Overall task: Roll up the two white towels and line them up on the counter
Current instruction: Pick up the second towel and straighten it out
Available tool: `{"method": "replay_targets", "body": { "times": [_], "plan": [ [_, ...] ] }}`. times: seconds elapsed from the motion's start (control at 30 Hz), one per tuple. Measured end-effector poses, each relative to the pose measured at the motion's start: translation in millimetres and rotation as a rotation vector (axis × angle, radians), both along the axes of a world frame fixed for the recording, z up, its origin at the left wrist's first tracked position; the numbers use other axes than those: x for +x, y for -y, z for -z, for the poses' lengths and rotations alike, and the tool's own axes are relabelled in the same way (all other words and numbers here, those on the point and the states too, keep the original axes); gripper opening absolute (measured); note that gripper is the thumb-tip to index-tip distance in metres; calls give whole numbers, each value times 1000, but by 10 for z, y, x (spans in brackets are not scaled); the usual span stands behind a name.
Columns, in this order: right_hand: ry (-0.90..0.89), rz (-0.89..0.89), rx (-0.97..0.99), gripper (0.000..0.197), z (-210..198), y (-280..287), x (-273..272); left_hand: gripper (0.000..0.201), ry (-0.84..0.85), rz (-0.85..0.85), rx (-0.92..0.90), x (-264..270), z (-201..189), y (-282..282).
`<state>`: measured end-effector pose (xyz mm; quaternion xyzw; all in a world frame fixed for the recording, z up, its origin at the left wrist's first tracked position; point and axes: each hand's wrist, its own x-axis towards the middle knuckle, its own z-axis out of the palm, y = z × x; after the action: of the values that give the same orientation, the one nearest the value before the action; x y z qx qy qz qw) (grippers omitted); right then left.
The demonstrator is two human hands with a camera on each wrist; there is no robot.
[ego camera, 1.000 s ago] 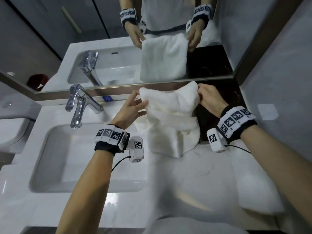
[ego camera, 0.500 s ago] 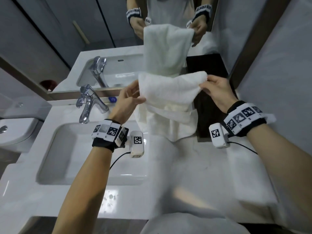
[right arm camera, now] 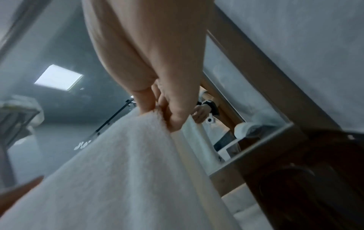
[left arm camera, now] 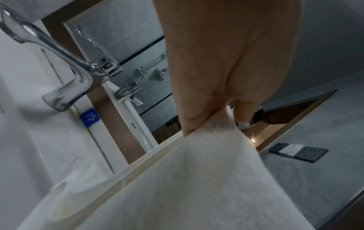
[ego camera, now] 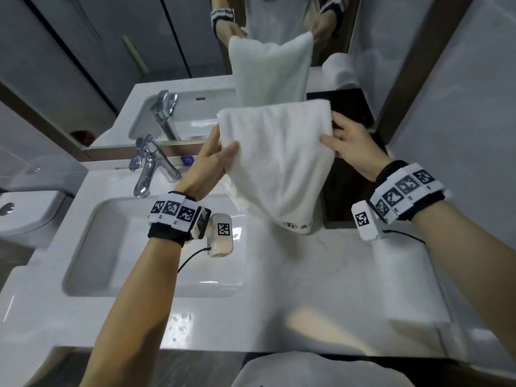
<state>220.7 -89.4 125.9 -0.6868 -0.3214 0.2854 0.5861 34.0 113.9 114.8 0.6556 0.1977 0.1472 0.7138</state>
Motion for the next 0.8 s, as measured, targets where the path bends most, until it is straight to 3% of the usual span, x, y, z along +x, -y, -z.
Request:
{"method": "replay_targets", "body": {
  "times": [0.1,0.17,0.33,0.5,0.57,0.7,0.8],
  "plan": [
    [-132,61,14,36,82,-11,16,42,-86,-3,-17,-1,56,23],
    [-188,92,-6,35,126,-32,30,43,-156,-7,17,-3,124,45],
    [-140,76,-108,41,248,-109,10,55,-153,34,-69,42,299,93],
    [-224,53,-297,37,498,-201,49,54,-180,-53,-50,193,541,93],
    [-253,122,-335,32,619,-254,77,54,-212,-92,-60,260,694,65],
    [-379,191,-279,37,845,-307,120,67,-375,-238,-218,357,1016,-4],
    [-365,226,-344,52,1033,-281,146,64,-441,-301,-297,345,1240,8]
  ]
}}
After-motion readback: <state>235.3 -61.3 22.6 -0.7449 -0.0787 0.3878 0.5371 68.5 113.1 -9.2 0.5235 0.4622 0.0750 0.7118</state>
